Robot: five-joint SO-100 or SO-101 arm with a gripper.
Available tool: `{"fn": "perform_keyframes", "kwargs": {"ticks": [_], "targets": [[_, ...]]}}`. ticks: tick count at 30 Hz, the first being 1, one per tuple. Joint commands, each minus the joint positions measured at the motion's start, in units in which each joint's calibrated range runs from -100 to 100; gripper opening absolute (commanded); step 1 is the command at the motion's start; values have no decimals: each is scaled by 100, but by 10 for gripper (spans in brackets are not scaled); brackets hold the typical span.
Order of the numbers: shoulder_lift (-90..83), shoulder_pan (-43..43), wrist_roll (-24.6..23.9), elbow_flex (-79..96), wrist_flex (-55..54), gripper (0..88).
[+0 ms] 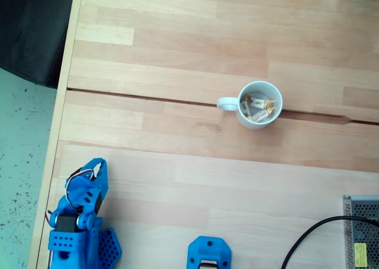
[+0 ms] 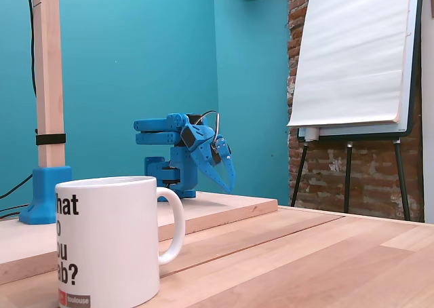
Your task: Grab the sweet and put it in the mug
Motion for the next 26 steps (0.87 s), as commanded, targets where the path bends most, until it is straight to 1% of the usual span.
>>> {"fn": "perform_keyframes", "kwargs": {"ticks": [1, 6, 26], "targets": [[-239, -56, 181, 126, 85, 0], [-377, 17, 313, 197, 85, 0], [-377, -5, 322, 206, 85, 0]]}}
